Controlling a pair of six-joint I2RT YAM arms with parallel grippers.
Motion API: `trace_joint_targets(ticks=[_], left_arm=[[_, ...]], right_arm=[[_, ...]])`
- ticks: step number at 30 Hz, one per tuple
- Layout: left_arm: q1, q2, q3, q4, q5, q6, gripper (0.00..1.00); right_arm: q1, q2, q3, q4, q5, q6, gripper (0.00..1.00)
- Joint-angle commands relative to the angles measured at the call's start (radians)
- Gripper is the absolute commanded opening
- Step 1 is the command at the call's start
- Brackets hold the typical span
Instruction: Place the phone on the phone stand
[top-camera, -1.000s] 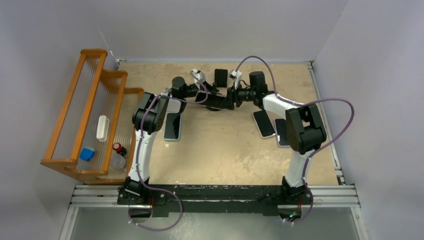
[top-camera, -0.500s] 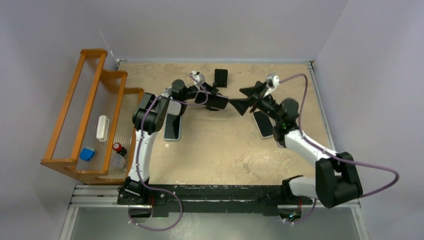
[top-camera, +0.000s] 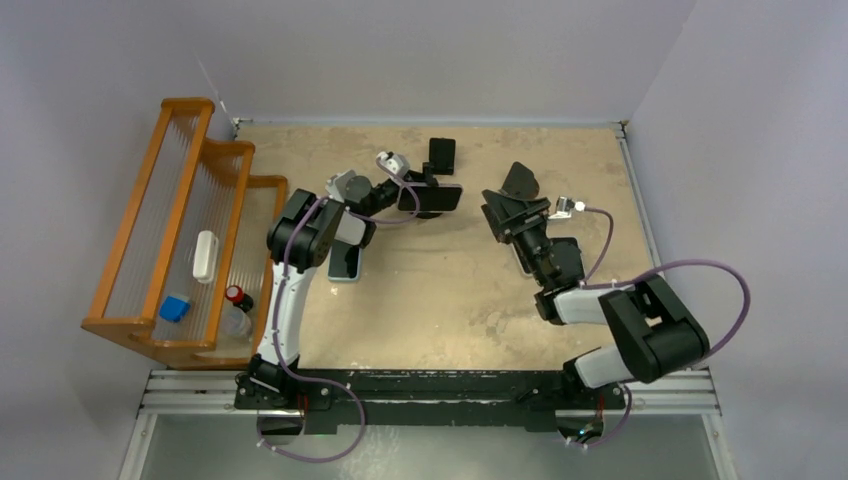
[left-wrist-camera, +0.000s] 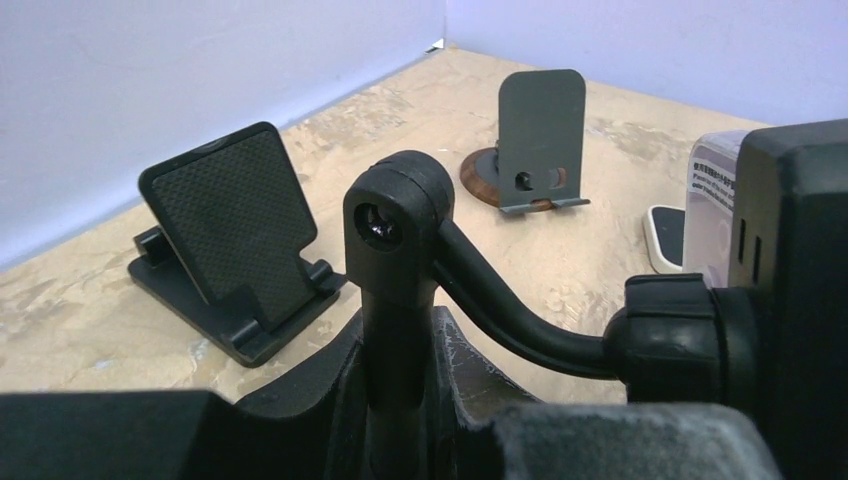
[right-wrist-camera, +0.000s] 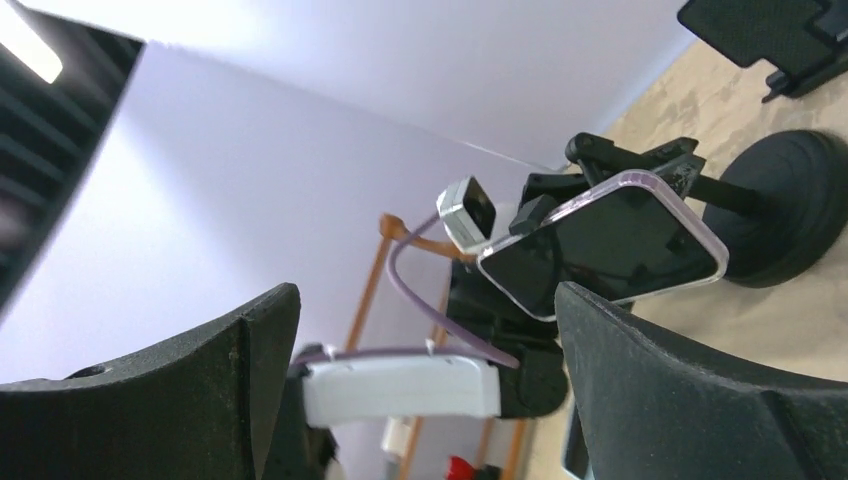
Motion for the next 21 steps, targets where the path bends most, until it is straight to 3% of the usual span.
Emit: trace_joint_targets(ticks=[1,5,13,21], left_arm=[[-0.013,-0.049,-0.038,0.18,-0.083,-0.006,0.0],[-0.023,-0.045,-0.067,0.264,-0.099,0.008,0.0],[-0.025,-0.025,-0.077,0.34,-0.054,0.008,0.0],[-0.025,-0.019,-0.08,0.339,-0.07,0.053,0.0]], right_arm=[[0.032,0.092,0.057,0.207,0.162,0.308,0.99],[0.096,0.135,0.122,0.031,0.214,0.484,0.99],[0.126,0.135,0.261,-0.307,0.191,0.609,0.99],[0.136,0.068,0.331,-0.714,0.154,0.566,0.98]])
